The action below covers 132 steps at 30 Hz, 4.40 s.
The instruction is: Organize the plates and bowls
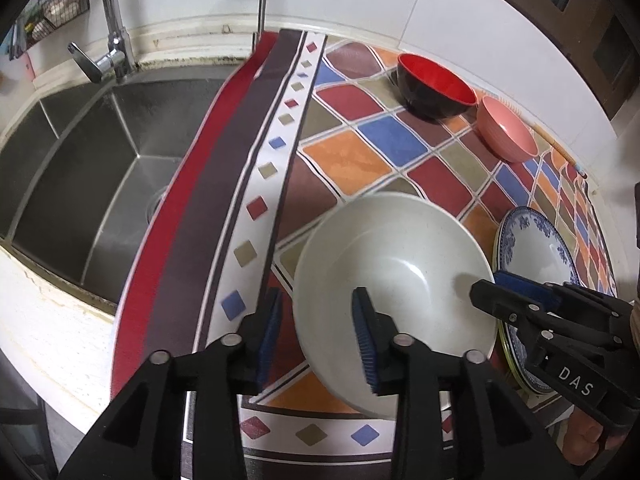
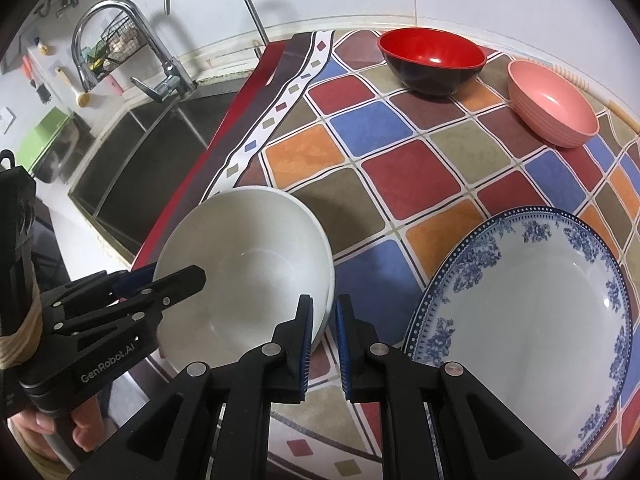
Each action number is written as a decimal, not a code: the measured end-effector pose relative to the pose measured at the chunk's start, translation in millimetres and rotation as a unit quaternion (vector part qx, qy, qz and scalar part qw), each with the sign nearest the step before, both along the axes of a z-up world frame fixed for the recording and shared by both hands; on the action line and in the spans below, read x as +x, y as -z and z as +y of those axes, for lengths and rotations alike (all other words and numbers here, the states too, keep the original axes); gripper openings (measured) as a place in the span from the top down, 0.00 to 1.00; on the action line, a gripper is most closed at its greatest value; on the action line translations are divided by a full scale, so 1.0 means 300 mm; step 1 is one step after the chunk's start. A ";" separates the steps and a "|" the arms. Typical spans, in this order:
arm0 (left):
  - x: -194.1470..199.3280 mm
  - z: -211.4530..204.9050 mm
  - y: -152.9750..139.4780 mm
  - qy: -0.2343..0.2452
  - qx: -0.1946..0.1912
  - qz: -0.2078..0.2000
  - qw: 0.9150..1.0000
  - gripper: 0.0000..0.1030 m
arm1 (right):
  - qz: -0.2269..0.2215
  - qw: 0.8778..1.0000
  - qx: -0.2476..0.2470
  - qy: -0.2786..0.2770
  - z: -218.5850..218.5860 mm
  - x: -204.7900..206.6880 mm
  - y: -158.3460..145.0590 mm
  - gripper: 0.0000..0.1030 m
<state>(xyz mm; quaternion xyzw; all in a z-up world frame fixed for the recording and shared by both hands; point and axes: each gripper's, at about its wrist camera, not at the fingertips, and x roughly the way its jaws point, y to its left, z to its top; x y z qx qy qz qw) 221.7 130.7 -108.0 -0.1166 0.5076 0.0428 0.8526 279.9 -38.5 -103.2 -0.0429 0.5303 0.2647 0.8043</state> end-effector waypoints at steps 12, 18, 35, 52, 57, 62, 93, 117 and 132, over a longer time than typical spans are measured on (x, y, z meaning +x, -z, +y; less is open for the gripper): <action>0.030 -0.073 -0.114 0.019 0.036 -0.053 0.998 0.39 | -0.073 0.997 -0.007 0.030 -0.083 0.007 -0.088 0.57; 0.065 -0.147 -0.161 0.036 0.045 -0.074 0.996 0.33 | -0.108 0.992 -0.009 0.061 -0.169 0.034 -0.141 0.49; 0.191 -0.368 -0.278 0.066 0.057 -0.132 0.988 0.24 | -0.173 0.976 -0.002 0.132 -0.427 0.128 -0.265 0.41; 0.389 -0.522 -0.274 0.059 0.039 -0.131 0.989 0.25 | -0.180 0.969 0.015 0.171 -0.615 0.312 -0.283 0.41; 0.470 -0.559 -0.265 0.056 0.033 -0.126 0.990 0.28 | -0.175 0.969 0.021 0.175 -0.650 0.393 -0.268 0.41; 0.559 -0.589 -0.245 0.052 0.025 -0.114 0.992 0.31 | -0.167 0.969 0.028 0.179 -0.685 0.478 -0.245 0.41; 0.972 -0.728 0.022 0.056 0.034 -0.012 0.998 0.59 | -0.088 0.981 0.044 0.170 -0.744 0.866 -0.013 0.62; 0.978 -0.735 0.020 0.060 0.036 -0.016 0.997 0.89 | -0.072 0.982 0.047 0.167 -0.716 0.861 0.007 0.89; 0.743 -0.656 -0.165 0.052 0.034 -0.074 0.995 0.89 | -0.116 0.979 0.052 0.158 -0.683 0.694 -0.150 0.89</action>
